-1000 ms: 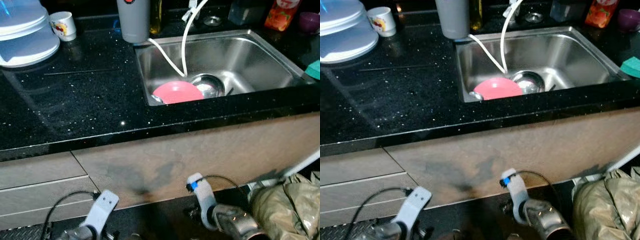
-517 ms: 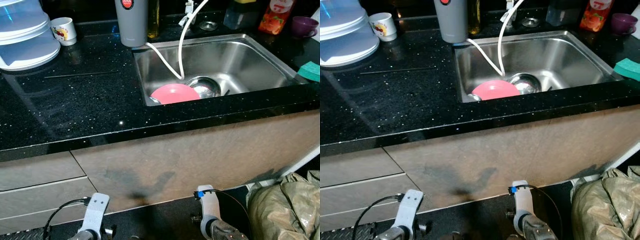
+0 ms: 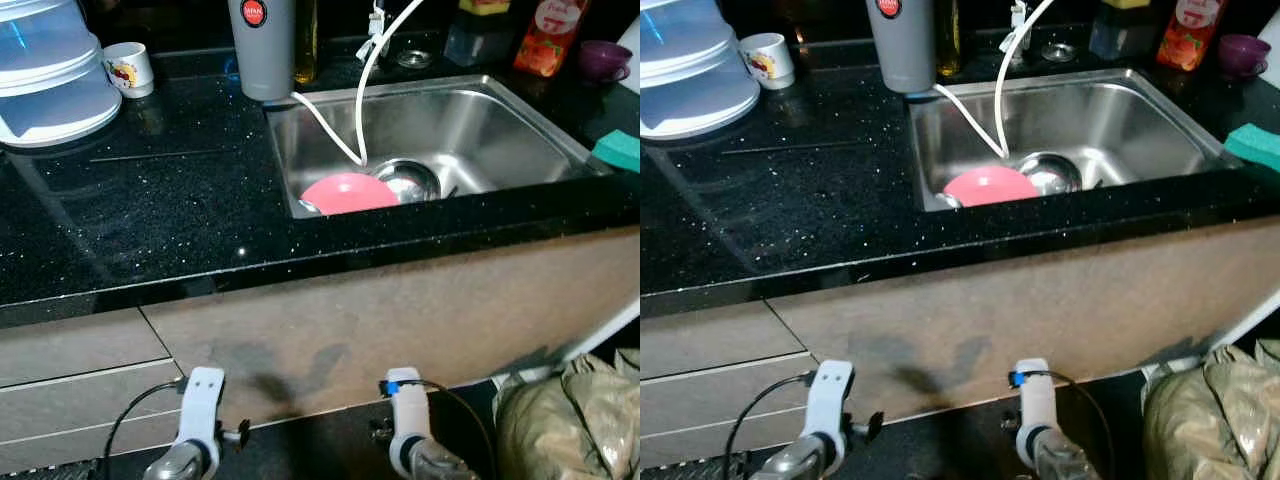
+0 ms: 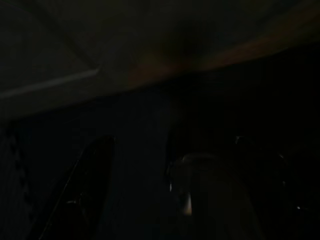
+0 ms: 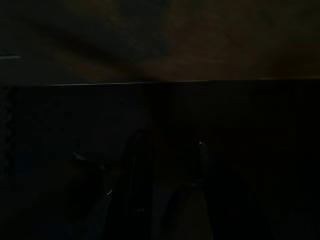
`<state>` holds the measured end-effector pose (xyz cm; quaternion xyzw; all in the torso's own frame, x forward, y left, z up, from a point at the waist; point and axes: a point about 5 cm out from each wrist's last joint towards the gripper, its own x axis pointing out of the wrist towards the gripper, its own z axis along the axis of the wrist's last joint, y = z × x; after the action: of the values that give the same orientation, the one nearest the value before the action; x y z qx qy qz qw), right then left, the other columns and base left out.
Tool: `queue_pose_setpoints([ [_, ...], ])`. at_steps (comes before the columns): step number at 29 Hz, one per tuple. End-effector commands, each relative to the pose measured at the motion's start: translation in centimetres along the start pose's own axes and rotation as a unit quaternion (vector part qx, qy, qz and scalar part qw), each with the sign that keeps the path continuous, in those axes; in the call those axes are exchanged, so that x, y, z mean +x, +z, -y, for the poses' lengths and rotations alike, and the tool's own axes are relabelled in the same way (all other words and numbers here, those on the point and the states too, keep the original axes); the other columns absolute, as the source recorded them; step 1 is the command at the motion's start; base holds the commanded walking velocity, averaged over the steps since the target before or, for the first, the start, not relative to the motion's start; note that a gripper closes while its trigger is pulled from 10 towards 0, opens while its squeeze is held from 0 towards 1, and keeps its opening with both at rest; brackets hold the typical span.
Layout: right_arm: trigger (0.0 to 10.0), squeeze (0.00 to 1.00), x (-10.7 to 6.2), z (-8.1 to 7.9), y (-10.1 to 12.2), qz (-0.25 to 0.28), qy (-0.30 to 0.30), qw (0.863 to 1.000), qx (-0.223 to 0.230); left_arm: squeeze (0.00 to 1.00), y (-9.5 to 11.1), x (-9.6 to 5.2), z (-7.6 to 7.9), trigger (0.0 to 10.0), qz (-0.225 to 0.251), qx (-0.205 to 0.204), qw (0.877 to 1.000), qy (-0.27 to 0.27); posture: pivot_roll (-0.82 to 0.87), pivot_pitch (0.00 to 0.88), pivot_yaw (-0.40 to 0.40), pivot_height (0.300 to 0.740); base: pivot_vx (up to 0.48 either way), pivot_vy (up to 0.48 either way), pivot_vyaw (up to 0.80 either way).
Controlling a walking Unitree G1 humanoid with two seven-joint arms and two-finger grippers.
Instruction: Kitchen organization
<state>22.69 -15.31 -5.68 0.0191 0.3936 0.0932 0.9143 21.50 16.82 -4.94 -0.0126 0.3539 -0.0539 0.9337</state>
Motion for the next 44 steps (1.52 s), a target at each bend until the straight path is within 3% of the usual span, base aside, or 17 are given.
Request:
queue_pose_setpoints([
  [1,10.0,0.0,-0.03,-0.11,-0.64,-0.007,0.001,1.0,0.001,0.0,-0.88,-0.22,-0.22,10.0,-0.011,-0.004,1.0,0.001,0.02,0.138,0.006,0.74,0.0,0.0,0.8],
  [6,10.0,0.0,-0.13,0.5,-0.8,-0.004,-0.017,1.0,0.021,0.0,-0.78,-0.22,-0.56,10.0,-0.004,-0.01,1.0,0.008,0.02,0.139,0.009,0.74,0.0,0.0,0.32],
  [17,10.0,0.0,-0.15,0.61,-0.88,-0.003,-0.017,1.0,0.012,0.0,-0.61,-0.14,-0.4,10.0,0.004,-0.006,1.0,-0.002,0.02,0.132,0.011,0.74,0.0,0.0,0.0],
  [23,10.0,0.0,-0.16,0.65,-0.92,-0.002,-0.018,1.0,0.01,0.0,-0.63,0.07,-0.1,10.0,-0.005,0.01,1.0,-0.006,0.01,0.127,0.011,0.74,0.0,-0.48,0.0],
  [27,10.0,0.0,-0.18,0.7,-0.93,-0.002,-0.019,1.0,0.009,0.0,-0.58,0.12,-0.03,10.0,-0.002,-0.018,1.0,0.004,0.01,0.124,0.009,0.74,0.0,-0.12,0.0],
  [44,10.0,0.0,-0.03,0.42,-0.5,0.003,-0.012,1.0,-0.01,0.0,-0.16,0.08,-0.45,10.0,0.016,-0.022,1.0,0.004,0.01,0.125,0.006,0.74,0.0,0.0,0.0],
])
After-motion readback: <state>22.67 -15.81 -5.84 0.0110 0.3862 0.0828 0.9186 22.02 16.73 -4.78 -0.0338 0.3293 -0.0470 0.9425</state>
